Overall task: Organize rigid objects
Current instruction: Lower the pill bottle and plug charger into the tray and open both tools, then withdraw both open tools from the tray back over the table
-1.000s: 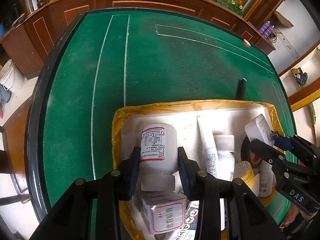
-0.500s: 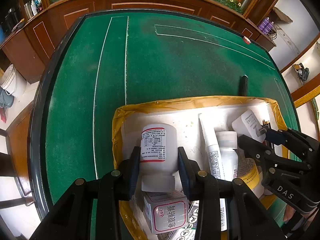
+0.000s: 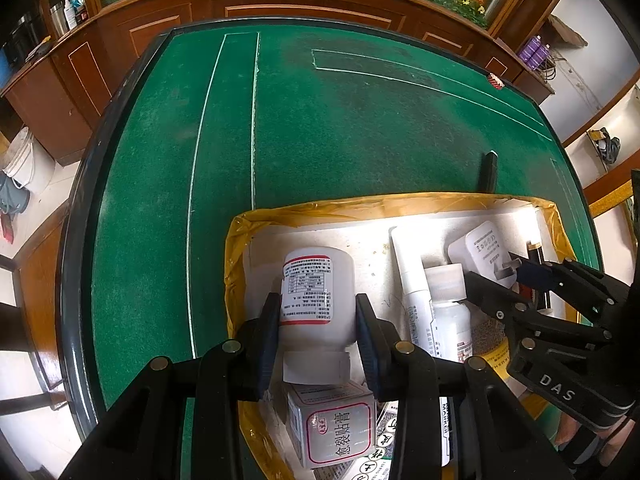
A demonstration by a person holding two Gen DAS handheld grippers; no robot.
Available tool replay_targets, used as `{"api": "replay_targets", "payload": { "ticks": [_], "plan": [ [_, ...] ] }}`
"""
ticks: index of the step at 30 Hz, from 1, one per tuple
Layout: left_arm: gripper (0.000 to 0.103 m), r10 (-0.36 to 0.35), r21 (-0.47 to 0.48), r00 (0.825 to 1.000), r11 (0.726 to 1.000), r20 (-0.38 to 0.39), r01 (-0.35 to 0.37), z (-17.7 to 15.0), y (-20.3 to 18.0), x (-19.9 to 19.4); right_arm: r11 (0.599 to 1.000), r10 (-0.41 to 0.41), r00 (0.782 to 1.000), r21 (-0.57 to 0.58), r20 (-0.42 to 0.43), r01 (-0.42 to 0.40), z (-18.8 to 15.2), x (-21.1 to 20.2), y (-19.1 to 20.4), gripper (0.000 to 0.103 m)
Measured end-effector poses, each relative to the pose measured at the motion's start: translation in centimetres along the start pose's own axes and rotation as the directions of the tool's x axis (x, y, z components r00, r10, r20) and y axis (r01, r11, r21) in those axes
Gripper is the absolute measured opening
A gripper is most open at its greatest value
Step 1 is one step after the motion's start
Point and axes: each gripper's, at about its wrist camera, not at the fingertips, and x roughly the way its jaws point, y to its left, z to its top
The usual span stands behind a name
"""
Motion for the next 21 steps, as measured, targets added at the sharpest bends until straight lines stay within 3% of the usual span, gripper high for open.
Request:
{"api": "replay_targets", "payload": {
  "ticks": [11,21],
  "plan": [
    [0.038,0.029,-0.017,0.999,0.999,-0.016,-0.029,0.0,-0.4,-0.1,0.999,0.019,0.997,0.029,0.069,-0.021,-0.5,-3.5,-0.6,0.050],
    [0.060,0.034,-0.031,0.999,0.999,0.029,-0.033,-0.9,-1.5,-2.4,0.999,0.027,0.994,0.036,0.102,-0.031,-2.8,-6.8,-1.3,0.064]
  ]
}}
